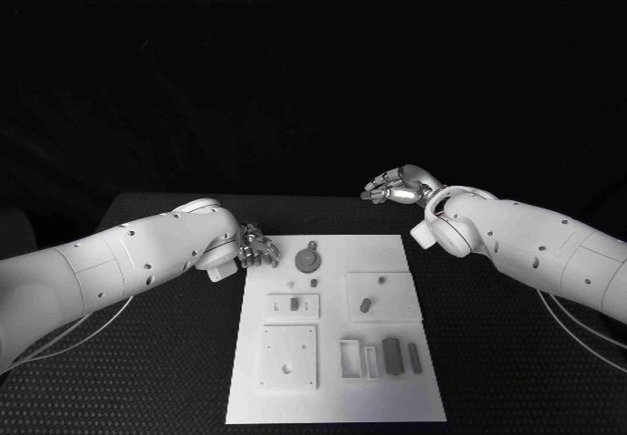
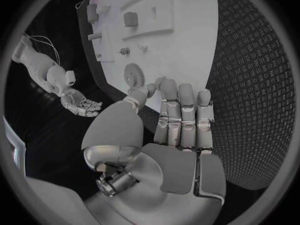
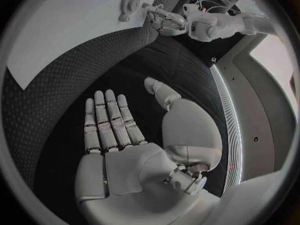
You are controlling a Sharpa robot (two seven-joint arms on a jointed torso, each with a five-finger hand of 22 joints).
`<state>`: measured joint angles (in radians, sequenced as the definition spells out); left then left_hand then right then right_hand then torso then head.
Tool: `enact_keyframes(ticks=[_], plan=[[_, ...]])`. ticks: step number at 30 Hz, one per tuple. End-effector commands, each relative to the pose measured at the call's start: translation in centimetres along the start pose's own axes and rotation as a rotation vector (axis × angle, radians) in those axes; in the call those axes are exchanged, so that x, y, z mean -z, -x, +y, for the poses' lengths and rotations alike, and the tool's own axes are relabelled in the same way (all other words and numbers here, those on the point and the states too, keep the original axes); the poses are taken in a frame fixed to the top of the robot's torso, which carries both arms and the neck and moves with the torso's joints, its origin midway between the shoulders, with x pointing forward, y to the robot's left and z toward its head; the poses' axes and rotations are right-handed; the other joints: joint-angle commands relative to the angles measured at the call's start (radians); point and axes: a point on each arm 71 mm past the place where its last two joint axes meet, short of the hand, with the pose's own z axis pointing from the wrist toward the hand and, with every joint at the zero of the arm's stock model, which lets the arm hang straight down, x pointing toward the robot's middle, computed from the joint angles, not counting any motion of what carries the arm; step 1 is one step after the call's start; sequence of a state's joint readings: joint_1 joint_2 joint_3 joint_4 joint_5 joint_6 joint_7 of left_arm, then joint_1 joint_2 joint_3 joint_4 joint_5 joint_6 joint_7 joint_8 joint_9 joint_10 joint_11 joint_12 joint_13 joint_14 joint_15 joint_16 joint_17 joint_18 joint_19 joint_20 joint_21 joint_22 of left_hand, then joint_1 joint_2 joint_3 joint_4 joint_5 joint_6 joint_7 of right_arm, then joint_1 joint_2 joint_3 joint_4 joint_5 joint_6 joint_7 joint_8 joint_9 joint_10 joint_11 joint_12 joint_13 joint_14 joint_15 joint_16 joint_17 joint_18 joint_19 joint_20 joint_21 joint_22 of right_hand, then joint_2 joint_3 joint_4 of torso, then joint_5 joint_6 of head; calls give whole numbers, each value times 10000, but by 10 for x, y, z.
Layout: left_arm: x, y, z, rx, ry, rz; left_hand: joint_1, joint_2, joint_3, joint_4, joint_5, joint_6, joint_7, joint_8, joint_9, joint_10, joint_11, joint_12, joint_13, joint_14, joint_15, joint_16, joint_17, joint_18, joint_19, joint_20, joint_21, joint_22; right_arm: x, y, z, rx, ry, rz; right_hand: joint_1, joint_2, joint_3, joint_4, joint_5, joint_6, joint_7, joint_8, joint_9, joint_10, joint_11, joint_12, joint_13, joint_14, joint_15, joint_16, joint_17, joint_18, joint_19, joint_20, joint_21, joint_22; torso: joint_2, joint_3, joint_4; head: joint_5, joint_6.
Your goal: Assemble the parts on the task board
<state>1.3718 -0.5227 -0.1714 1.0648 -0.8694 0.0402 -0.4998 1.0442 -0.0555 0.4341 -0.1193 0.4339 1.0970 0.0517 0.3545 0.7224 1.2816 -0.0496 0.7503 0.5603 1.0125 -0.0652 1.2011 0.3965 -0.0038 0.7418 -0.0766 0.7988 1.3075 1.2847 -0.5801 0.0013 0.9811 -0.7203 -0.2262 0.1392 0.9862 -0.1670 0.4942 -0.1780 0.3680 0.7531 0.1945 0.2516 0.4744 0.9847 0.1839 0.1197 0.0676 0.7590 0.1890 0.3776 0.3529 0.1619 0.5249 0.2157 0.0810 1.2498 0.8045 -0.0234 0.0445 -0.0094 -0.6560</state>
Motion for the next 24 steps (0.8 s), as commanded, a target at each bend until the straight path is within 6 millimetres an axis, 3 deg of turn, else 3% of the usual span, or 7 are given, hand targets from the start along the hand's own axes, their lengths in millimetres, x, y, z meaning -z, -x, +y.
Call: enact_keyframes(ticks=[1, 15, 24], plan=[[-2, -6, 6, 246, 330, 41, -110, -2, 1392, -1483, 218, 92, -27, 51, 18, 161, -61, 73, -7, 98, -32, 77, 1, 38, 66, -723, 103, 230, 0, 0, 1, -25, 124, 14, -47, 53, -3, 38, 69, -86, 153, 34, -14, 78, -11, -39, 14, -13, 89, -36, -16, -145, 39, -19, -46, 14, 1, 2, -1, 2, -6], [1, -6, 6, 395, 86, -315, -146, -82, 1490, -1662, 626, 228, -92, 126, 75, 325, -126, 117, 6, 251, -107, 136, 7, 38, 158, -827, 277, 231, 0, 0, 1, -44, 116, 15, -48, 53, -2, 43, 84, -88, 155, 37, -18, 80, -10, -45, 14, -14, 88, -37, -17, -147, 41, -20, -56, 21, 9, 7, -11, 15, -15], [4, -6, 6, 548, -49, -416, -120, -126, 1500, -1689, 696, 334, -123, 136, 149, 431, -146, 115, -5, 312, -109, 157, 8, 38, 146, -860, 328, 230, 0, 0, 1, -45, 119, 6, -47, 52, -1, 44, 94, -89, 156, 39, -21, 83, -10, -51, 14, -16, 88, -39, -17, -149, 42, -21, -64, 28, 4, 8, -4, 37, -3]])
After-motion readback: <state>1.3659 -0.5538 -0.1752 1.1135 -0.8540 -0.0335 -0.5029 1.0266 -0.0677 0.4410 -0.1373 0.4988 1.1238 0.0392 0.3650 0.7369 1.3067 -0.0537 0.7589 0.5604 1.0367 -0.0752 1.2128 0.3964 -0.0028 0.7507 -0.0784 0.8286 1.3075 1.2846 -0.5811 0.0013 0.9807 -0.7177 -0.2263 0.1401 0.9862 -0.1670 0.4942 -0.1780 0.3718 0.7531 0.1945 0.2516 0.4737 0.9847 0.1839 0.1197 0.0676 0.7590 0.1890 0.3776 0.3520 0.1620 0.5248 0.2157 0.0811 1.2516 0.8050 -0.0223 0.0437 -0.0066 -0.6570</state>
